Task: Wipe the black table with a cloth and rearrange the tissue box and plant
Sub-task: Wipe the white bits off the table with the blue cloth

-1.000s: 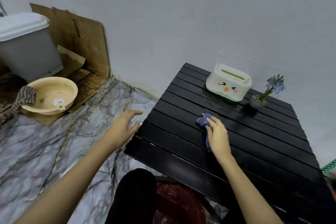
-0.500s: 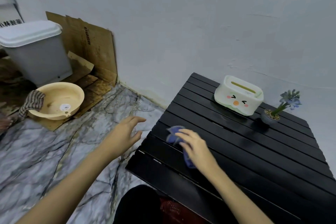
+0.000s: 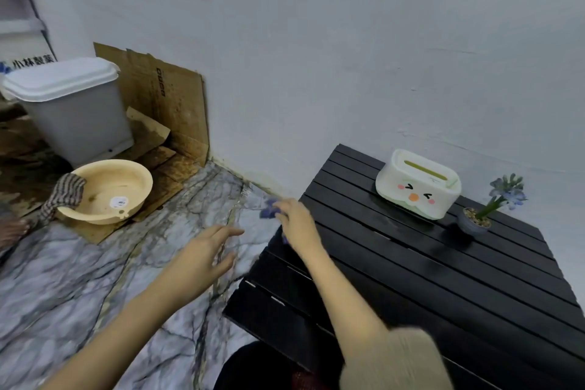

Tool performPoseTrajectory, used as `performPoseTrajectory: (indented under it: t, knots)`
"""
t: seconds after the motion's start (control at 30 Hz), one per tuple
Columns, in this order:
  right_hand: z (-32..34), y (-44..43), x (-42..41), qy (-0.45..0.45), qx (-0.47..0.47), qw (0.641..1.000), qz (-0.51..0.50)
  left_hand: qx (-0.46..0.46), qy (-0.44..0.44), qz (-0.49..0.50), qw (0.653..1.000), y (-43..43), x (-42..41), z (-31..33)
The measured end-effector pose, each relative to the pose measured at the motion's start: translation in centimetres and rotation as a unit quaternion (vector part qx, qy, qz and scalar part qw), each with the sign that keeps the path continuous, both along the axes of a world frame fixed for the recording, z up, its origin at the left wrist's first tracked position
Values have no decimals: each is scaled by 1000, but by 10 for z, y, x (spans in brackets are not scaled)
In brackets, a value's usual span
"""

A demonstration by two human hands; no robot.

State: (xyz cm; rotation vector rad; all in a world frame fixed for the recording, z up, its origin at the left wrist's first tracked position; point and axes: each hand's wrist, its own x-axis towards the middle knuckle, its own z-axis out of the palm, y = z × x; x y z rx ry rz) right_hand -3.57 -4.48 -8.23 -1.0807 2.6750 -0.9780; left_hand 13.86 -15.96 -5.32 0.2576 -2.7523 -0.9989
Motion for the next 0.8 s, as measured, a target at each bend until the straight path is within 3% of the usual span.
performPoseTrajectory:
  t: [0.2, 0.33, 0.43, 0.5, 0.57, 0.7, 0.8]
  knots:
    - [-14, 116, 122, -26, -19, 999, 39, 8, -6, 1, 1000, 25, 0, 10]
    - [-16, 253, 130, 14, -15, 994, -111, 2, -27, -17, 999, 43, 7, 4]
    - [-7, 305, 97, 24, 1, 960, -280, -2, -39, -25, 999, 49, 13, 5]
    - [-8, 293, 68, 25, -4, 937, -350, 0, -40, -28, 999, 51, 18, 9]
    - [-9, 244, 50, 24, -12, 935, -354, -5, -32, -33, 999, 53, 23, 14]
    - [-4, 123, 63, 5, -19, 975, -220, -20, -11, -33, 999, 56, 34, 23]
    - [-2, 87, 105, -3, -10, 993, -117, -38, -3, -23, 999, 64, 37, 22]
